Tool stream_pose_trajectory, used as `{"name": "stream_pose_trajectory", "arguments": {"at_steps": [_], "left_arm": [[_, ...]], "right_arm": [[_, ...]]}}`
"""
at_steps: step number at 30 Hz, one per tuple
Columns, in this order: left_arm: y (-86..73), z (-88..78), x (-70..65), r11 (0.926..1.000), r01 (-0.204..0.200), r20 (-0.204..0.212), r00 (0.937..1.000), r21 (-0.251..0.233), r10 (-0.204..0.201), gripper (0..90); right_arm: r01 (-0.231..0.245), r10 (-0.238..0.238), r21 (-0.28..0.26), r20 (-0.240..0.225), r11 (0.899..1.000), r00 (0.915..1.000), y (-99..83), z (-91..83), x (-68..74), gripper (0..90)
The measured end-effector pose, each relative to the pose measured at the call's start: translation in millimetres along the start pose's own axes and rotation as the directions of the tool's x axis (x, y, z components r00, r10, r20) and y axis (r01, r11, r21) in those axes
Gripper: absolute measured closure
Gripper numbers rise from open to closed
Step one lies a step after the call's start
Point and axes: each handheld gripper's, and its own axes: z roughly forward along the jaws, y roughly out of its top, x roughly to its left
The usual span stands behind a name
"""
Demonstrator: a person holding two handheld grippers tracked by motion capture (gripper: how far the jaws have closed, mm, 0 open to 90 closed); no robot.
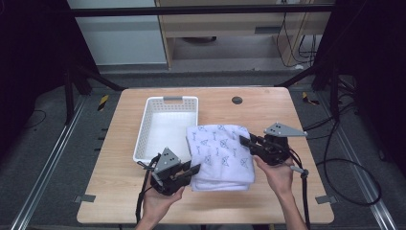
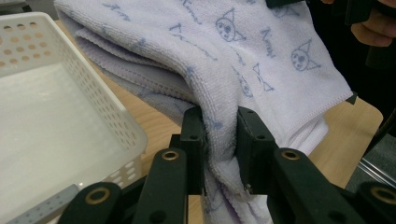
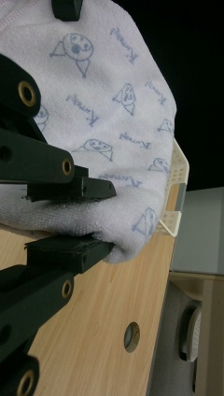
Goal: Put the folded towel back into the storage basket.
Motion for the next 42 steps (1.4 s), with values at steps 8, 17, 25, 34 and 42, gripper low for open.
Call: {"name": "stream_pose_trajectory", "arguments": {"at_steps": [8,17,25,34,42], "left_arm": [[5.4,-5.7,9.6,0.9996,0.016,-0.007,0.9998,-0.022,-0.016,73.6],[10.9,-14.1,21.1,0.9984,0.029,-0.03,0.9991,-0.048,-0.03,73.6],[13.5,-21.3,29.8,0.9967,0.042,-0.053,0.9975,-0.069,-0.046,73.7],[17.6,-34.6,43.1,0.9923,0.067,-0.074,0.9944,-0.105,-0.075,73.8],[17.6,-41.6,52.8,0.9889,0.083,-0.098,0.9906,-0.124,-0.095,73.9]], "right_arm": [[0.006,-0.006,-0.017,0.003,1.0,1.0,9.4,5.8,2.9,73.8],[0.017,-0.017,-0.026,0.003,1.0,0.9998,23.2,16.9,9.6,73.8],[0.022,-0.022,-0.033,-0.001,0.999,0.9998,32.1,26.6,15.8,73.8],[0.034,-0.035,-0.046,-0.015,0.998,0.9993,47.5,39.4,25.2,73.8],[0.052,-0.053,-0.05,-0.017,0.997,0.9984,59.1,52.0,35.3,73.8]]}}
